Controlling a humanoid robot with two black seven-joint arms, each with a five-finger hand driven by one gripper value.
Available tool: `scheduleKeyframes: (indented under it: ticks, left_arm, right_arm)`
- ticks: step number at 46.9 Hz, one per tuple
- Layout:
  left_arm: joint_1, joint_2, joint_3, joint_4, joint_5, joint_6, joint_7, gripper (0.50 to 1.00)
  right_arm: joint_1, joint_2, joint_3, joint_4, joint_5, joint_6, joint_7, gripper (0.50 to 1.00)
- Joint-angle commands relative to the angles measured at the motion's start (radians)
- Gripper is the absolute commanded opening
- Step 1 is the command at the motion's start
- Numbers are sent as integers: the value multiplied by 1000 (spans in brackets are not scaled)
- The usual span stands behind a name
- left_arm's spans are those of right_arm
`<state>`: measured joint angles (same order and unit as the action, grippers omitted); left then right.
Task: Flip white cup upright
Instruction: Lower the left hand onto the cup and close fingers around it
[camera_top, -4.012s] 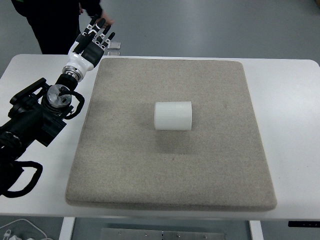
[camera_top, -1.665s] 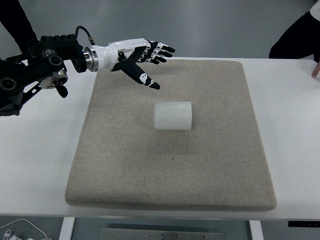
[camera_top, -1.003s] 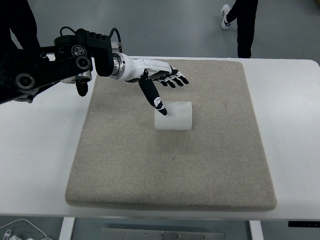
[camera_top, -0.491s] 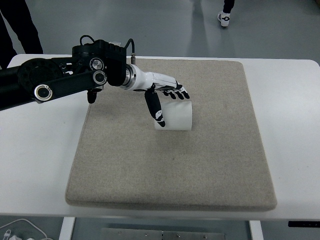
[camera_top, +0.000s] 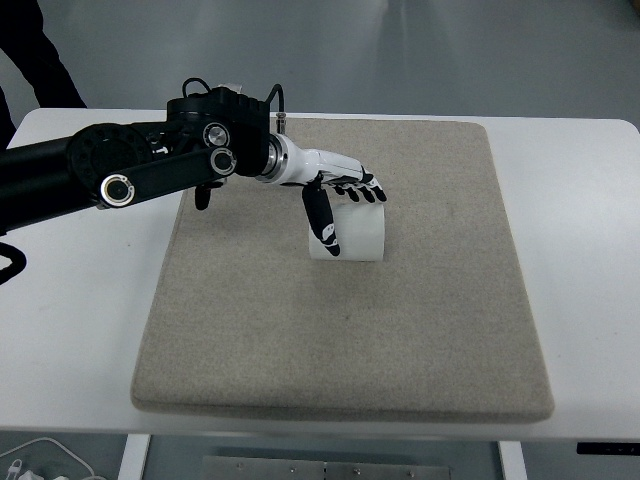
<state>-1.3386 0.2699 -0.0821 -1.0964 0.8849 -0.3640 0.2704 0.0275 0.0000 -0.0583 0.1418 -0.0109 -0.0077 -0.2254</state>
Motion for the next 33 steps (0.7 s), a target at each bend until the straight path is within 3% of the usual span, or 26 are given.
scheduleKeyframes:
  ticks: [1, 26, 33]
  left_arm:
    - [4, -3, 1, 18, 14, -1, 0, 990]
    - [9, -74, 31, 73, 17, -3, -7, 981]
    - [12, -74, 33, 73, 17, -3, -8, 936]
  right_arm:
    - [0, 0, 0, 1, 0, 0, 0, 930]
    - [0, 0, 0, -1, 0, 0, 0, 930]
    - [-1, 0, 0, -1, 0, 0, 0, 930]
